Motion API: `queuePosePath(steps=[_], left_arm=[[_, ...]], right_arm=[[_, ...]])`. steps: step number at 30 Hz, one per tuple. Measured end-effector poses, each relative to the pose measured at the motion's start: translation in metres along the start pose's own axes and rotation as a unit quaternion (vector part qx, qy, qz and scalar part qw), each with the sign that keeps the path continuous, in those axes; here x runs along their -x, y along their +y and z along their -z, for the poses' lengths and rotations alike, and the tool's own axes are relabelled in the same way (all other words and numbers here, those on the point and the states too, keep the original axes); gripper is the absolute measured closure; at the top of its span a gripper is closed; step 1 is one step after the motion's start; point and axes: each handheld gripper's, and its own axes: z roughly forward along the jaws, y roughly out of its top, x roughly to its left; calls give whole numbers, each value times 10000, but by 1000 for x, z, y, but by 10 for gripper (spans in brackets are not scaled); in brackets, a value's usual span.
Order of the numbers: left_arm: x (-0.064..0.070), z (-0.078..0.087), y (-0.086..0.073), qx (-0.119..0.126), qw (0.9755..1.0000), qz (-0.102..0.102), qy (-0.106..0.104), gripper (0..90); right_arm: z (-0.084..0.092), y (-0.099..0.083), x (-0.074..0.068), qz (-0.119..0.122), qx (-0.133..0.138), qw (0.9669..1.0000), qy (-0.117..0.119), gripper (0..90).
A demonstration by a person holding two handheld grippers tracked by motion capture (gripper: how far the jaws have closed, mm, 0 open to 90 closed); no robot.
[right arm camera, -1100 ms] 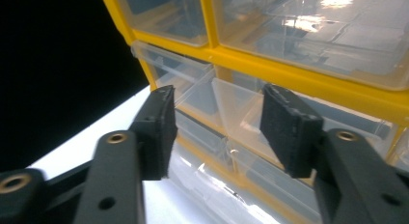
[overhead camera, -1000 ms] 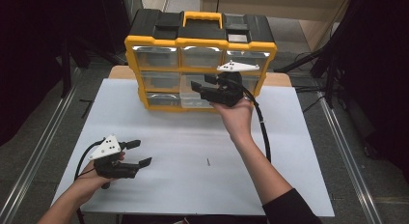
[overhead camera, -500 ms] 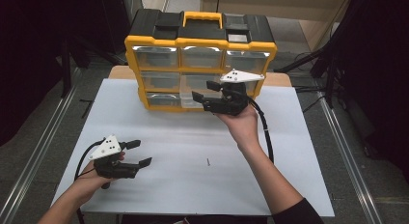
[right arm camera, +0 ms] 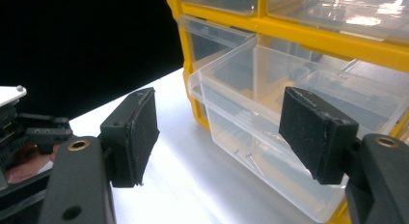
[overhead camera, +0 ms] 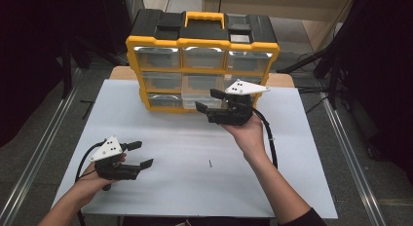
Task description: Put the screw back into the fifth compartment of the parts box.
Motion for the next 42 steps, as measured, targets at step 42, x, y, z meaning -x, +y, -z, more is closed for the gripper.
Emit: queuePosePath(steps=[42], left_arm=[[0, 1, 0, 39, 10000, 25, -2, 241]], right_arm=[[11, -46, -19, 181, 46, 9983, 559, 295]])
